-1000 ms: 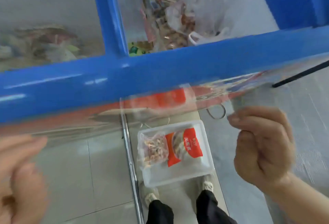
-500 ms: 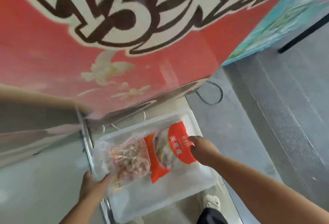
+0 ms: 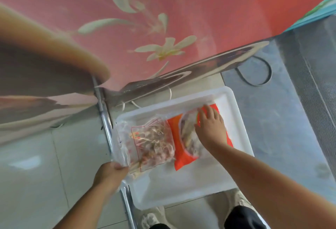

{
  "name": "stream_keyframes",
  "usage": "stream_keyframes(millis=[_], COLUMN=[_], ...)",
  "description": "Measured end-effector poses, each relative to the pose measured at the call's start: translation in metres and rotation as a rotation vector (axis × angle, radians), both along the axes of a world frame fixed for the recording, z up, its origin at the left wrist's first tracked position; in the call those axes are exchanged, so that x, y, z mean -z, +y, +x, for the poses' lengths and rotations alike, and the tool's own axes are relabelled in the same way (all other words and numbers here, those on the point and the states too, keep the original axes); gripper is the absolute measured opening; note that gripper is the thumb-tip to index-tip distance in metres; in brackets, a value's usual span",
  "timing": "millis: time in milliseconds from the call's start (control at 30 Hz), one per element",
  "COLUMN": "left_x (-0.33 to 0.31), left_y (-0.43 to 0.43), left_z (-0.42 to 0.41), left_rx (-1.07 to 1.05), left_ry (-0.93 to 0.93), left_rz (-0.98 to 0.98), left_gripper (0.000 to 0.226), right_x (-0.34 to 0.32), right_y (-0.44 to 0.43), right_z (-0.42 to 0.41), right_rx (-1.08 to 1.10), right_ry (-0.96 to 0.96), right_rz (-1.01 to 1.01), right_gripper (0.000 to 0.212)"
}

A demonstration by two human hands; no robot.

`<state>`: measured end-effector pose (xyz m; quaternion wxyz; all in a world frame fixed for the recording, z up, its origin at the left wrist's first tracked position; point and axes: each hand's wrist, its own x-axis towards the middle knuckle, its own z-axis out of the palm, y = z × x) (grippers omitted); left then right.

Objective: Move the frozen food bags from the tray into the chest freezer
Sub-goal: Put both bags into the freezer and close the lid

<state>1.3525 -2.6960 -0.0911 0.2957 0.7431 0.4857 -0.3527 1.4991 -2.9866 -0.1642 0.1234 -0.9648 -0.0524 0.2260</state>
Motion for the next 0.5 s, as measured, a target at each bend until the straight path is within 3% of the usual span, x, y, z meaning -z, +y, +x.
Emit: stream_keyframes(millis=[33, 100, 167, 233, 300, 433, 500], left_x=[-0.001, -0.009, -0.021, -0.042, -0.064, -0.096, -0.102], left_y=[-0.001, -0.005, -0.011, -0.023, -0.034, -0.047, -0.044], left_z=[0.001, 0.005, 0.007, 0.009, 0.011, 0.016, 0.016], left_rx=[0.035, 0.069, 0.085, 0.096, 0.145, 0.224, 0.252], left_ry=[-0.006, -0.021, -0.043, -0.09, -0.137, -0.189, -0.178], left_rz=[-0.008, -0.027, -0.055, -0.05, 0.005, 0.077, 0.143], left_gripper=[0.019, 0.02, 0.019, 0.017, 0.02, 0.032, 0.04], right_x=[-0.001, -0.009, -0.021, -0.037, -0.054, -0.073, -0.07], right_y=[0.012, 0.044, 0.08, 0.103, 0.11, 0.111, 0.127], right_z=[-0.004, -0.012, -0.023, -0.037, -0.052, -0.044, -0.01], right_rx=[-0.076, -0.125, -0.112, -0.054, -0.023, -0.254, -0.326], right_ry=[0.014, 0.217, 0.485, 0.627, 0.639, 0.424, 0.461], right_rz=[0.091, 0.302, 0.421, 0.487, 0.507, 0.493, 0.471], right_gripper=[0.055, 0.054, 0.053, 0.055, 0.062, 0.075, 0.078])
